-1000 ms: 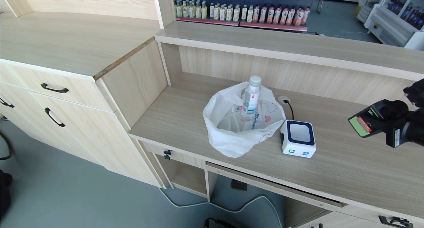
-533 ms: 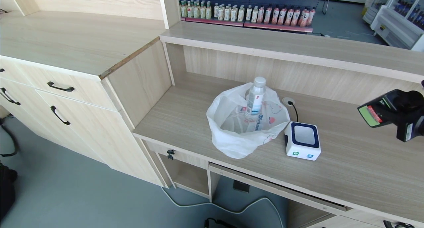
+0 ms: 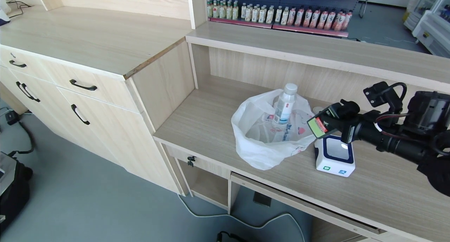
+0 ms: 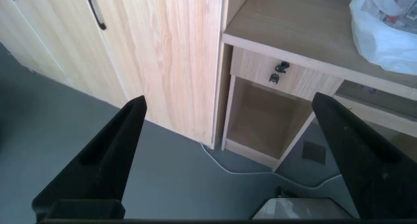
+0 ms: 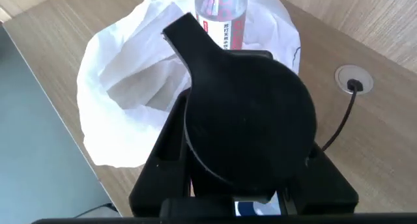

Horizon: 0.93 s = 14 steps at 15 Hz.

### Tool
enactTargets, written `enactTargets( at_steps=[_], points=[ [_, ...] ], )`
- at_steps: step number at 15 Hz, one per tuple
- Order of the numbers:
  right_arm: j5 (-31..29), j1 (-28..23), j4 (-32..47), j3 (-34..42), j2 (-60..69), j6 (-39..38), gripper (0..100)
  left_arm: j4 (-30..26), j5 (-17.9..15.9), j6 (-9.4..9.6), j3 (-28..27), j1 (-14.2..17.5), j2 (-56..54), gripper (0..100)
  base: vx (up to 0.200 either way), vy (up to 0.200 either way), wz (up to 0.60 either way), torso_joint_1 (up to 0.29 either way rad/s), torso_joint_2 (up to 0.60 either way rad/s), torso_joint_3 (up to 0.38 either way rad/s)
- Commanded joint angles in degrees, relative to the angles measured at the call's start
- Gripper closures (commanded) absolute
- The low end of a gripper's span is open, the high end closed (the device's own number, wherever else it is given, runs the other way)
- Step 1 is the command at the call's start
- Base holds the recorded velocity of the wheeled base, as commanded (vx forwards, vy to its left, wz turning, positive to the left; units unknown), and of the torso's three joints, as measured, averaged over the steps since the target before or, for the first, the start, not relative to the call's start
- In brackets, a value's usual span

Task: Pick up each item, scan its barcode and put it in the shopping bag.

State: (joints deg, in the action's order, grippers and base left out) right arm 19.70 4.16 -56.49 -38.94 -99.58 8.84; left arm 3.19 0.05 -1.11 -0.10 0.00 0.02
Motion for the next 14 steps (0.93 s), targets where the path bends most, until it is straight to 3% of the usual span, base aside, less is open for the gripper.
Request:
enactTargets(
  at_steps=[1, 14],
  points=[
    [-0.01, 2.08, -2.83, -1.49, -9.49, -2.16, 100, 0.06, 0.04, -0.03, 0.01, 0.00, -0.02, 0, 0.000, 0.000, 0.00, 0.000, 0.00, 0.000],
    [-0.19, 8.41, -3.01, -17.49, -24.17, -1.72, 100, 0.06, 0.04, -0.03, 0.01, 0.00, -0.02, 0, 0.000, 0.000, 0.00, 0.000, 0.00, 0.000]
  ],
)
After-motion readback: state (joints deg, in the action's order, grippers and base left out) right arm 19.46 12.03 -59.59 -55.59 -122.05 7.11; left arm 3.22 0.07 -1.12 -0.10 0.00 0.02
